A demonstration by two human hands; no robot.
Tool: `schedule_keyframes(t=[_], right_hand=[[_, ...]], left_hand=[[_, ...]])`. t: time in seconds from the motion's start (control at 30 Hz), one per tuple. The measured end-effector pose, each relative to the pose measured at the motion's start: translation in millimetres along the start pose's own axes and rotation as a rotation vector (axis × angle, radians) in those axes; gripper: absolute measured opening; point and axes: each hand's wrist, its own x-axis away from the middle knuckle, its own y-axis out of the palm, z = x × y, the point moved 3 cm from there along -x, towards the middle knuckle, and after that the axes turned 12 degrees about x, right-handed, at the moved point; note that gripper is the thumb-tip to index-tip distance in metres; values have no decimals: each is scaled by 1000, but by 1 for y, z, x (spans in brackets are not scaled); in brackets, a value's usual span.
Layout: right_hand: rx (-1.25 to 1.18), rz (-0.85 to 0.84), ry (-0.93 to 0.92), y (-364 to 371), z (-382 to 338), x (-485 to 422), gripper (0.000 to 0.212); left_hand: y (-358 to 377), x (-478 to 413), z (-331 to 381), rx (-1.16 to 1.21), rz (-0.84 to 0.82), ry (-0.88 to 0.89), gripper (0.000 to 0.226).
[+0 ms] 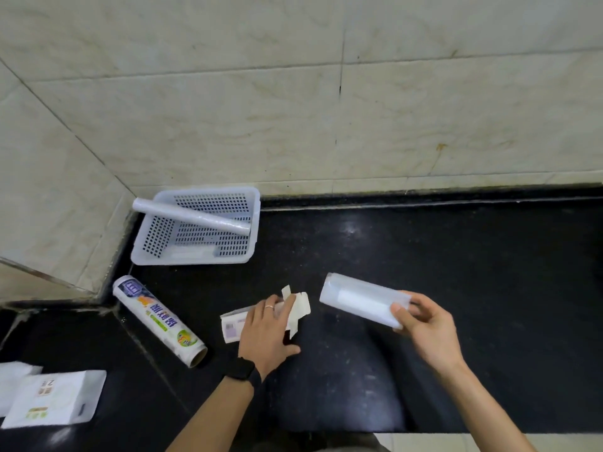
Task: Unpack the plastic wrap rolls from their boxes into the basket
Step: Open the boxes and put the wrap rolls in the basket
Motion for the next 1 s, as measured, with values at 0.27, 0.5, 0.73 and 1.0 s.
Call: schedule_keyframes(t=[0.27, 0.5, 0.73, 1.0], right_hand=[[-8, -224, 17, 45, -28, -11, 26], [68, -481, -19, 114, -59, -8, 19], [247, -654, 46, 178, -77, 4, 17], [958, -403, -831, 223, -122, -6, 82]], left_hand=[[-61, 5, -5, 957, 178, -156, 41], [-82, 18, -4, 1510, 95, -375, 30], [-85, 37, -55, 1333, 270, -500, 18], [-109, 17, -121, 1375, 326, -550, 15]])
